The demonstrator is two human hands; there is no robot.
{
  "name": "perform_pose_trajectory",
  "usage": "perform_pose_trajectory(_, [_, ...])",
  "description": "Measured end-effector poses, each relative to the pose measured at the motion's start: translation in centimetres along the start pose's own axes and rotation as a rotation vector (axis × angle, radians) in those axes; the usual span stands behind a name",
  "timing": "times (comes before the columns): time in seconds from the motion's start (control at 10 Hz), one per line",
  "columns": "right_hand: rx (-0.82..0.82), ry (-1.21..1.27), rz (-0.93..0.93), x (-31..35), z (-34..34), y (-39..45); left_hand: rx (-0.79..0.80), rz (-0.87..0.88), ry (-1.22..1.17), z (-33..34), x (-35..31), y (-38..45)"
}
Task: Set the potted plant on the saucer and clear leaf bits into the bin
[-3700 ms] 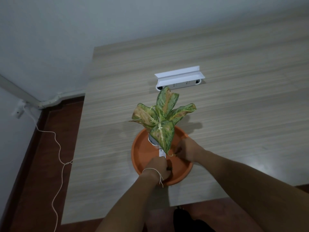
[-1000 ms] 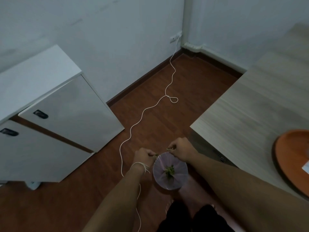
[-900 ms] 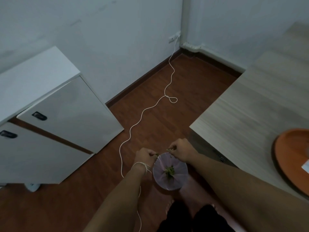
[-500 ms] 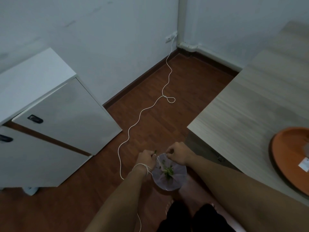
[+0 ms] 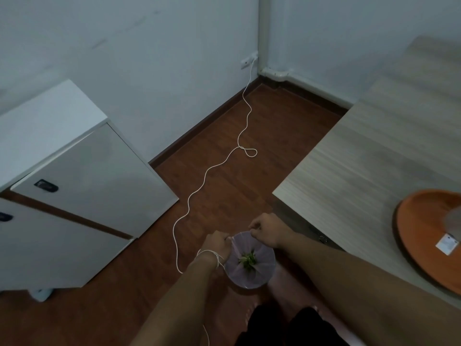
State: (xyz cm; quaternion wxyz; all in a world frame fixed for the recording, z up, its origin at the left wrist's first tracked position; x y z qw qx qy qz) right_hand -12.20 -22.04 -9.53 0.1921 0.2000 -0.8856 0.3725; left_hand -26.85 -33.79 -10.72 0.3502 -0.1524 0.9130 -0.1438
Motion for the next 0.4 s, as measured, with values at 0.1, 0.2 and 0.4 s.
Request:
perform_pose_trajectory(0.1, [-0.027,0.007,0.01,-0.5,-0.6,-0.2,-0.003,0.023,0.023,0.0,-0.2,0.3])
perform_pose_trajectory(0.2, [-0.043,0.012,0.021,-1.0,-1.3,-0.5,-0.02,0.04,0.046,-0.3,-1.1,0.4])
perform_pose_trajectory(0.4, [-0.098,0.028,0.036,-2.4,-2.3,-0.9,-0.123,0.089,0.066,-0.9,-2.6,1.3])
Point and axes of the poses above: each hand's wrist, its own y-axis towards the middle knuckle, its own z-axis out of the palm, x = y × z, the point moved 2 cm from there along y, towards the middle knuckle, and after that the axes turned 14 degrees about z, right-handed, at the moved point
